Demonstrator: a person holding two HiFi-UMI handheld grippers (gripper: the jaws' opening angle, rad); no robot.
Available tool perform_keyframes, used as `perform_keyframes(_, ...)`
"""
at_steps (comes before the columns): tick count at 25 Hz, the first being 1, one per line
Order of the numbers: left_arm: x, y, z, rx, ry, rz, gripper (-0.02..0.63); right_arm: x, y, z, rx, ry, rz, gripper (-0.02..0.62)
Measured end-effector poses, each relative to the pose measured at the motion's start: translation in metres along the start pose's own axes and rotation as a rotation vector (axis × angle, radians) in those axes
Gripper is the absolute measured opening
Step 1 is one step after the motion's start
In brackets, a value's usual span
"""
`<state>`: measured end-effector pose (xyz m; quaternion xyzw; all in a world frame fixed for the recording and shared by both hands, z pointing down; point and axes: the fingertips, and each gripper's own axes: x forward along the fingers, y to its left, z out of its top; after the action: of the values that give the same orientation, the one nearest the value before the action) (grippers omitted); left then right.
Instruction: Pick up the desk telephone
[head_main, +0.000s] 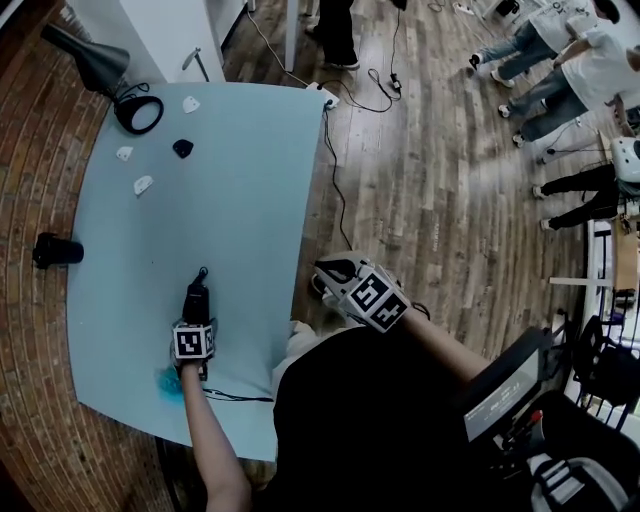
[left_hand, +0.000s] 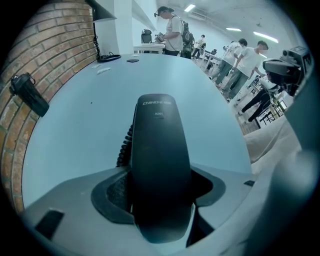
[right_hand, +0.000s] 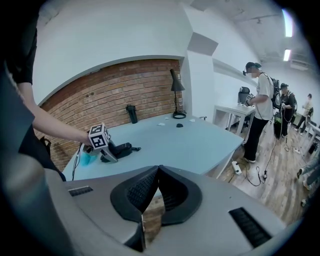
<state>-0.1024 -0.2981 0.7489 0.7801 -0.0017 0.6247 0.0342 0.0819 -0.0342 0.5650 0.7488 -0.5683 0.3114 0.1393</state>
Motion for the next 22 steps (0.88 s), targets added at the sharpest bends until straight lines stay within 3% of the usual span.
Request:
perform_keyframes(10, 0.0010, 0.0017, -0.0009, -0.057, -0.032, 0.016, 0.295, 0.0037, -0.0010, -0.0015, 0.001, 0.009, 0.020, 0.005)
perform_keyframes(22, 0.0033, 0.0005, -0.0051, -0.047, -0.042, 0.035, 0.293, 0.0085, 0.0011, -0.0027, 0.011, -0.017, 0.036, 0.005)
